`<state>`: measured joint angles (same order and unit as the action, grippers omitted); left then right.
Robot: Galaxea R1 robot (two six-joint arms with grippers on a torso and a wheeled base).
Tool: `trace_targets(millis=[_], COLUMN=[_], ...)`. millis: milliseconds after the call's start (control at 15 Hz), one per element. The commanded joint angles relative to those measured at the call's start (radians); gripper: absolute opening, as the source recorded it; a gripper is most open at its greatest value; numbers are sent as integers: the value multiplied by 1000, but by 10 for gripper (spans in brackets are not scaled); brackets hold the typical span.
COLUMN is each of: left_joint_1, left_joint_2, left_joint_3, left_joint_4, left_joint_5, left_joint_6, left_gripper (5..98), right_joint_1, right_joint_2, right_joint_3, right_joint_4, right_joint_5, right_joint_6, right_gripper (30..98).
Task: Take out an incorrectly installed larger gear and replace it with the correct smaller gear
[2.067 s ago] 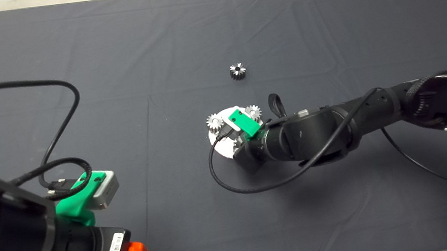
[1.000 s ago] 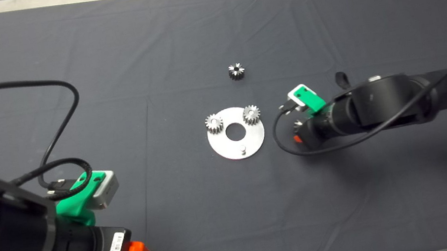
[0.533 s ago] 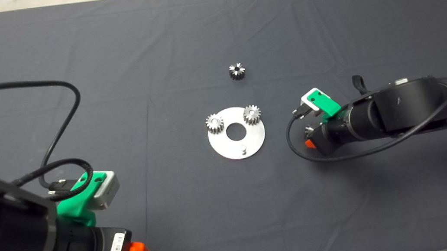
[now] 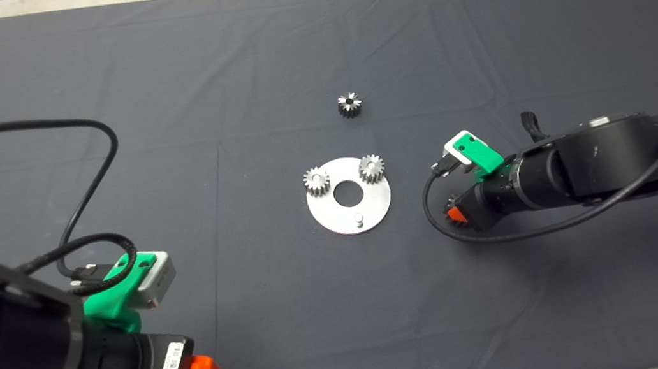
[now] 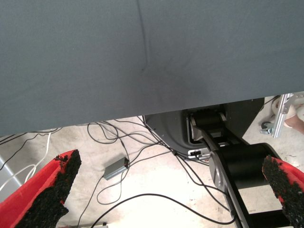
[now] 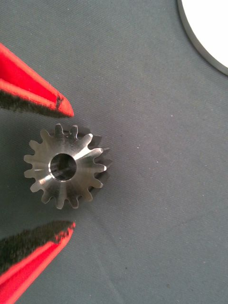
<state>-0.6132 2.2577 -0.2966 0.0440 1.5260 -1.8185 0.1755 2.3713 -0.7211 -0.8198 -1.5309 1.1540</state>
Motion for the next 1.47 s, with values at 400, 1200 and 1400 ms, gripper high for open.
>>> trace_targets(millis=[400,1200,1400], left_joint_1=[-14,-14,-14], left_joint_2=[1,0,0], left_joint_3=[18,19,19], left_joint_4=[-13,-15,-16], left_joint_5=[2,3,3], left_joint_6=[-9,-8,-7], left_gripper=[983,983,983], right_joint_1=[229,268,268], right_joint_2=[183,405,429], right_joint_3=[-254,-727,-753], right_joint_4=[62,71,71], right_joint_5=[-38,110,129], right_joint_6=[41,-28,-28], right_gripper=[608,791,831])
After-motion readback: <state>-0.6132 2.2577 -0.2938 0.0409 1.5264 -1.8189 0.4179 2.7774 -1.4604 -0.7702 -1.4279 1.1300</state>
